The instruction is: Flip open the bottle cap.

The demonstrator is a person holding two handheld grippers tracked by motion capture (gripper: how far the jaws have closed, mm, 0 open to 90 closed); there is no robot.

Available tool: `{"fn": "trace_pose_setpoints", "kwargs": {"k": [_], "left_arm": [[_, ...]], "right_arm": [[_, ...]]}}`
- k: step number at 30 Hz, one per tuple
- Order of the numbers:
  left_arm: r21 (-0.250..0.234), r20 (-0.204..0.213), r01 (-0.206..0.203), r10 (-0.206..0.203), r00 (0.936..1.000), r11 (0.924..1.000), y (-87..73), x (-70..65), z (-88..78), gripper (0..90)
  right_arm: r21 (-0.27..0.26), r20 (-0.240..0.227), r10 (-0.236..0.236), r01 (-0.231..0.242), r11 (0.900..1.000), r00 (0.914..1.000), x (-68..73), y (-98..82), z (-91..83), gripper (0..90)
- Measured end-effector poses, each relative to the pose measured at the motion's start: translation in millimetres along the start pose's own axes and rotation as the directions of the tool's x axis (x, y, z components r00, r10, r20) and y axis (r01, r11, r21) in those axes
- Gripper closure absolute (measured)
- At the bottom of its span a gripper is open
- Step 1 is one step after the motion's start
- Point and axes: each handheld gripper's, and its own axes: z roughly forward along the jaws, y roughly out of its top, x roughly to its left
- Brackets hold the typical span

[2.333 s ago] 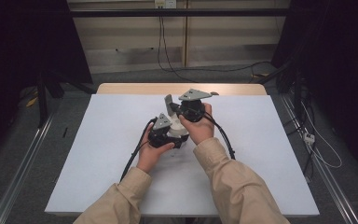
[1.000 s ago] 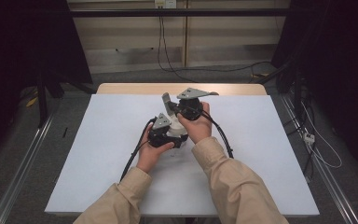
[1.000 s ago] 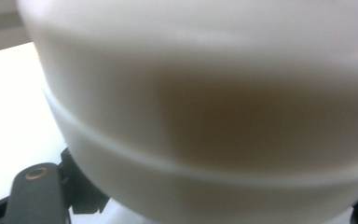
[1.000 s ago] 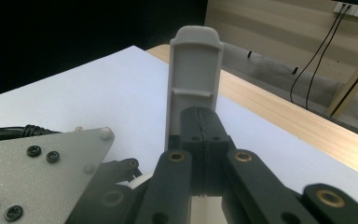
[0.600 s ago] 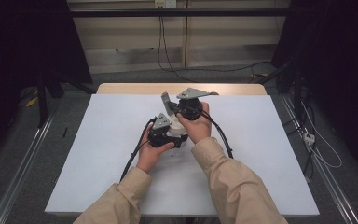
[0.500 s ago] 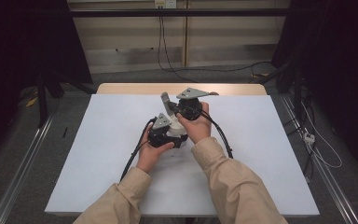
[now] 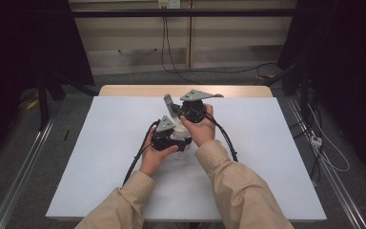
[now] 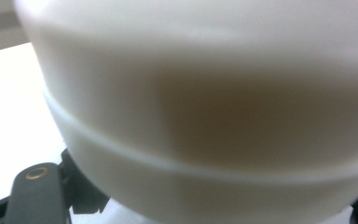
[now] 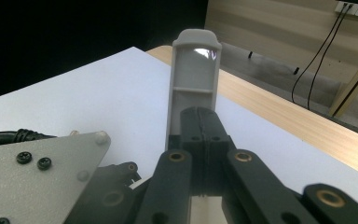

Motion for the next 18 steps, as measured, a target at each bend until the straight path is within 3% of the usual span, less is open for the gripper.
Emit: {"fn": "trace_pose_setpoints", "kwargs": {"k": [18], "left_arm": [[0.003,0.0,-0.007,0.007,1.0,1.0,0.1,0.0,-0.1,18.8]], "right_arm": [[0.001,-0.001,-0.002,0.002,1.0,1.0,-0.3,0.6,2.2,90.0]]}}
